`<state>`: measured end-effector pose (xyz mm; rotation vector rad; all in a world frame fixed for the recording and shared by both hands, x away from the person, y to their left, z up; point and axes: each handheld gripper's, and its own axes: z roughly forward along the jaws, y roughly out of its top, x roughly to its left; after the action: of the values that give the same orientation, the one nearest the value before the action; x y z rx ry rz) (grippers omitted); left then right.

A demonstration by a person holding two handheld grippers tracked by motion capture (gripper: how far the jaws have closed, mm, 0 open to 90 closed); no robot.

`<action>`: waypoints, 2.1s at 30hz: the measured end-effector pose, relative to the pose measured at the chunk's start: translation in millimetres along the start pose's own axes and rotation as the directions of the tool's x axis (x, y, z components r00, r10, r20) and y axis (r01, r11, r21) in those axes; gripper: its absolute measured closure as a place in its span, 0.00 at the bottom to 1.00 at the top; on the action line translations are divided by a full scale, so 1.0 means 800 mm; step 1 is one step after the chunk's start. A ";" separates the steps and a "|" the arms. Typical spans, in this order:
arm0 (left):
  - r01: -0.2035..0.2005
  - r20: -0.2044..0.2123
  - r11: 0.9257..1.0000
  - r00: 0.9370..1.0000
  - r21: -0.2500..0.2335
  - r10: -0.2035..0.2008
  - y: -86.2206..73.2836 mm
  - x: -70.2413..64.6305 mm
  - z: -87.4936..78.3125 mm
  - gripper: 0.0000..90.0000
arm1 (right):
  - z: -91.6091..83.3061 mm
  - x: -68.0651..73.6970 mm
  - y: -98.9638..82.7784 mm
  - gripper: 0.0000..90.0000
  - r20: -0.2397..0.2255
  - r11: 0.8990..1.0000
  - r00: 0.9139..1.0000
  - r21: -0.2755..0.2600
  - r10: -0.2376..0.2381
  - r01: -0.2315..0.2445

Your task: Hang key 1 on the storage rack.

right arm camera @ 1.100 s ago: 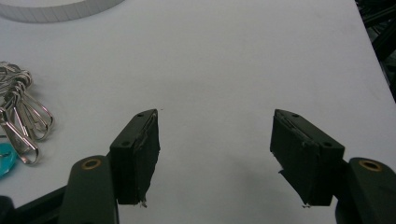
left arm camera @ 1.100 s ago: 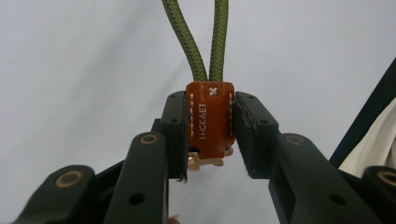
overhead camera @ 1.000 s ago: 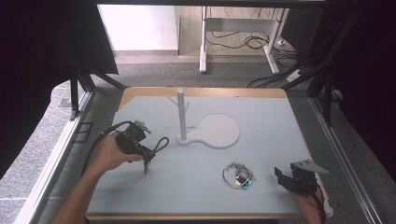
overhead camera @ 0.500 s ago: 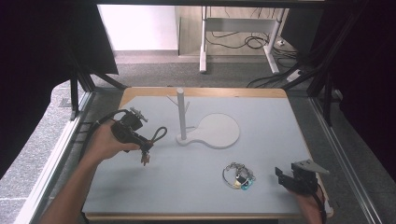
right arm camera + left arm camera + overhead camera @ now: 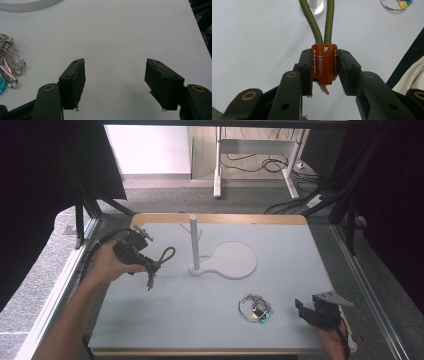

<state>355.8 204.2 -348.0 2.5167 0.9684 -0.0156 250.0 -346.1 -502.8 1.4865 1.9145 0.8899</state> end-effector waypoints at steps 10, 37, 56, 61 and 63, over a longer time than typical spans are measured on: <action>0.021 0.014 0.999 1.000 -0.033 -0.021 -0.001 0.007 -0.006 0.74 | 0.001 -0.001 0.000 0.37 0.003 1.000 1.000 0.009 0.003 -0.003; 0.061 0.053 0.992 0.997 -0.113 -0.055 0.037 0.034 -0.044 0.74 | -0.001 -0.005 -0.002 0.37 0.003 1.000 1.000 0.011 0.018 -0.018; 0.118 0.079 0.985 0.991 -0.125 -0.109 0.057 0.062 -0.045 0.74 | 0.001 -0.005 -0.002 0.37 0.004 1.000 1.000 0.025 0.016 -0.016; 0.119 0.104 0.982 0.989 -0.144 -0.104 0.063 0.061 -0.044 0.74 | 0.001 -0.005 -0.003 0.37 0.004 0.999 1.000 0.030 0.015 -0.016; 0.115 0.109 0.983 0.989 -0.146 -0.099 0.066 0.058 -0.043 0.74 | 0.001 -0.005 -0.003 0.37 0.004 0.999 1.000 0.031 0.017 -0.017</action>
<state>419.9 213.2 -303.6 2.3000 1.0228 -0.0975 250.4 -350.0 -504.9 1.5233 1.9238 0.8685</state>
